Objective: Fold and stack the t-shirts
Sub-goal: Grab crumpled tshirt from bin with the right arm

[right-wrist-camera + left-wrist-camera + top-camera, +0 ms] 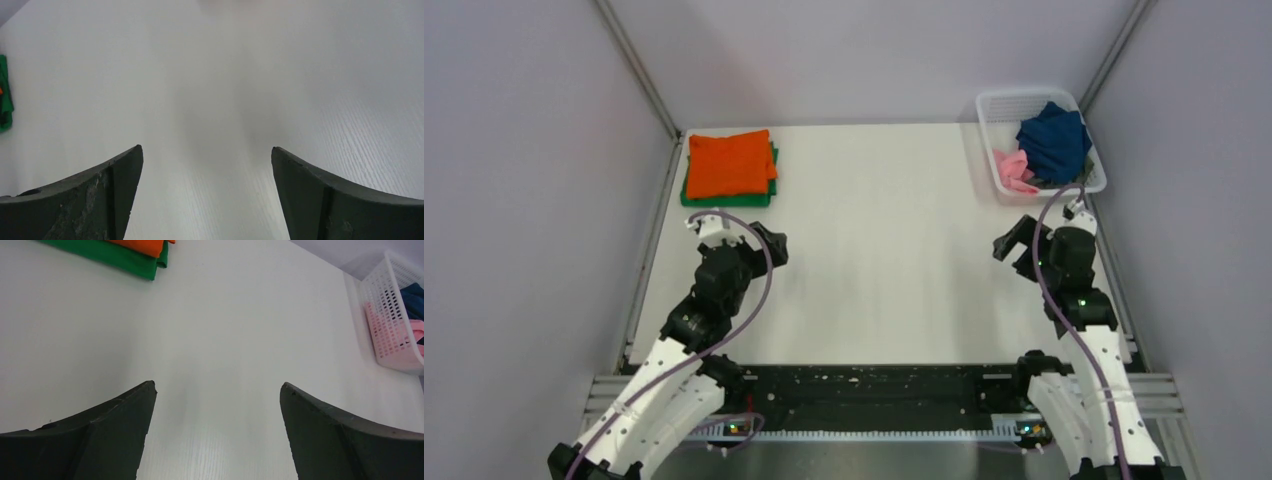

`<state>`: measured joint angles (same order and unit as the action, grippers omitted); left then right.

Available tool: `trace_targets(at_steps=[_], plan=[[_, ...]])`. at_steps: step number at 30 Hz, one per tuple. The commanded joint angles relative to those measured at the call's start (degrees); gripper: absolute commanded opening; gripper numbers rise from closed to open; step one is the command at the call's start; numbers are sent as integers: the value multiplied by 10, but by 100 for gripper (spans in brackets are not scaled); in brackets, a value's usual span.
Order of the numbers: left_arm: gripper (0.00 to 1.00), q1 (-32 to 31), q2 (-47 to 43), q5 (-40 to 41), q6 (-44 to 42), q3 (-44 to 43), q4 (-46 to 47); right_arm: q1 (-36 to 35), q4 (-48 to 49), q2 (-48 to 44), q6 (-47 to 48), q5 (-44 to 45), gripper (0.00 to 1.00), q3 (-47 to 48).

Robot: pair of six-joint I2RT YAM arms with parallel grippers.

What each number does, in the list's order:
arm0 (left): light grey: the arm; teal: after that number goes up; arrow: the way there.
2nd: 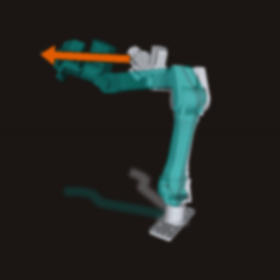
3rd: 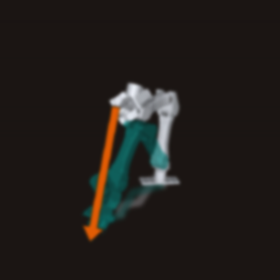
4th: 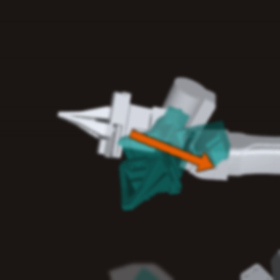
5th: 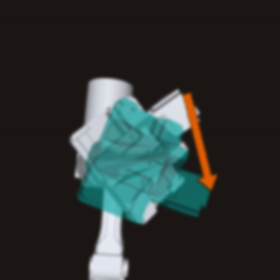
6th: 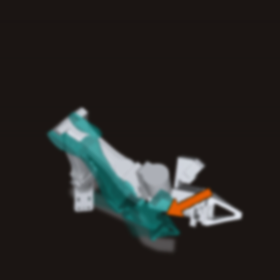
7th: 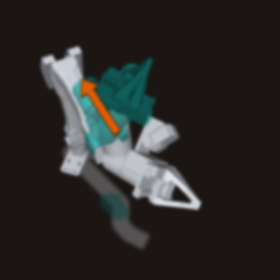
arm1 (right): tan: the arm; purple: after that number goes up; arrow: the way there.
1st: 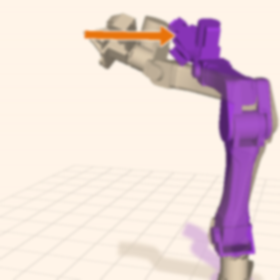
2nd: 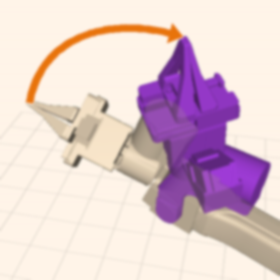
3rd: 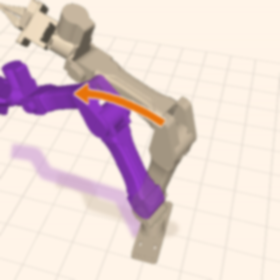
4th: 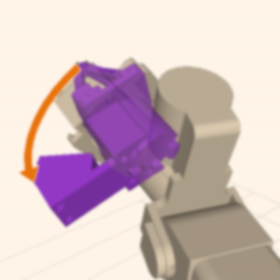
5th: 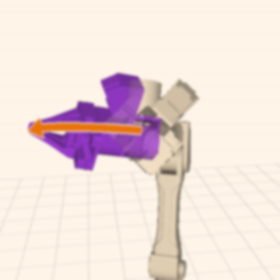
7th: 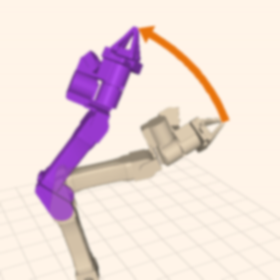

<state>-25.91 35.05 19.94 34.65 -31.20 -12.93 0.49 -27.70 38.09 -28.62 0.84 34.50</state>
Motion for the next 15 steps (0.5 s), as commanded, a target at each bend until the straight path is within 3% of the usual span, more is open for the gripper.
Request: trace_targets(at_steps=[1,6,15], plan=[[99,2,0,18,7,6,14,-2,37,-4,1,13,99,52],[99,2,2,11,8,3,10,-1,85,87,31,31,99,132],[99,2,14,18,10,-3,5,16,-106,456,100,71,95,480]])
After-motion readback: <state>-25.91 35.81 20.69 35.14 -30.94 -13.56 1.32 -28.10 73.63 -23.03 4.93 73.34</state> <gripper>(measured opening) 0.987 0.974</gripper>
